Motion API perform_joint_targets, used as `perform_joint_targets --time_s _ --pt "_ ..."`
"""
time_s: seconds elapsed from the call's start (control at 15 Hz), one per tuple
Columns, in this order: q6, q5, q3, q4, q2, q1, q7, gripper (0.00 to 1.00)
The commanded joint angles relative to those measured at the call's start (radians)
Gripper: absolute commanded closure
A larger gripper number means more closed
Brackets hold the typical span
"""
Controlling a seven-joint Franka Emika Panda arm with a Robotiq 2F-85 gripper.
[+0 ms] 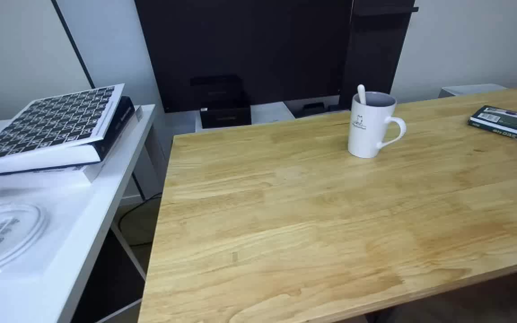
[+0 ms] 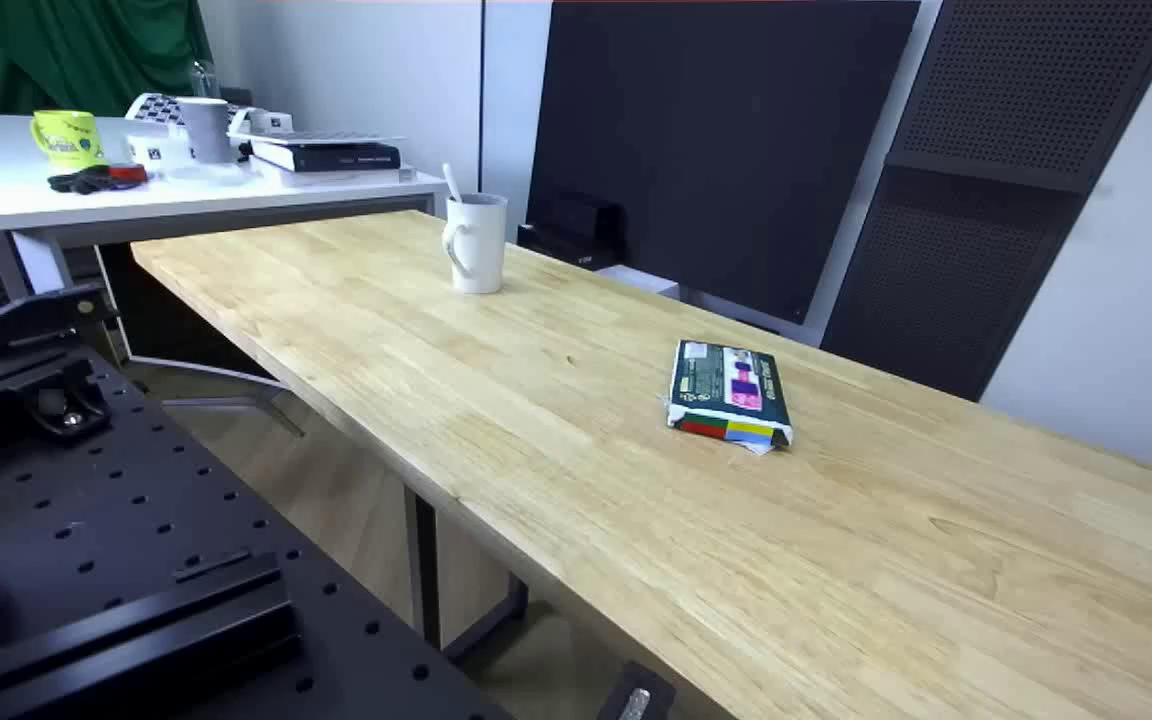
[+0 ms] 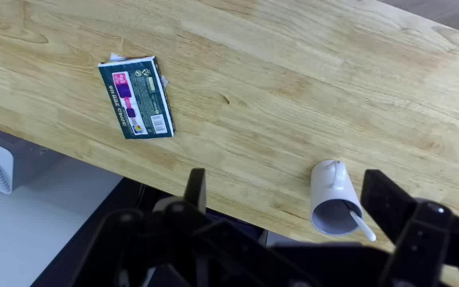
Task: Remove the spoon from the mug and put it on the table
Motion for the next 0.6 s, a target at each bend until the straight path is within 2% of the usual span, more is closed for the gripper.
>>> perform_joint_targets --time_s 0.0,0.27,0.53 --pt "-0.004 -0.012 -0.016 0.002 0.002 0.017 0.010 0.00" --pt "-0.004 -0.012 -0.016 0.002 0.002 0.017 0.009 0.00" --pt "0.025 -0.037 0.010 0.020 0.091 0.031 0.003 0.00"
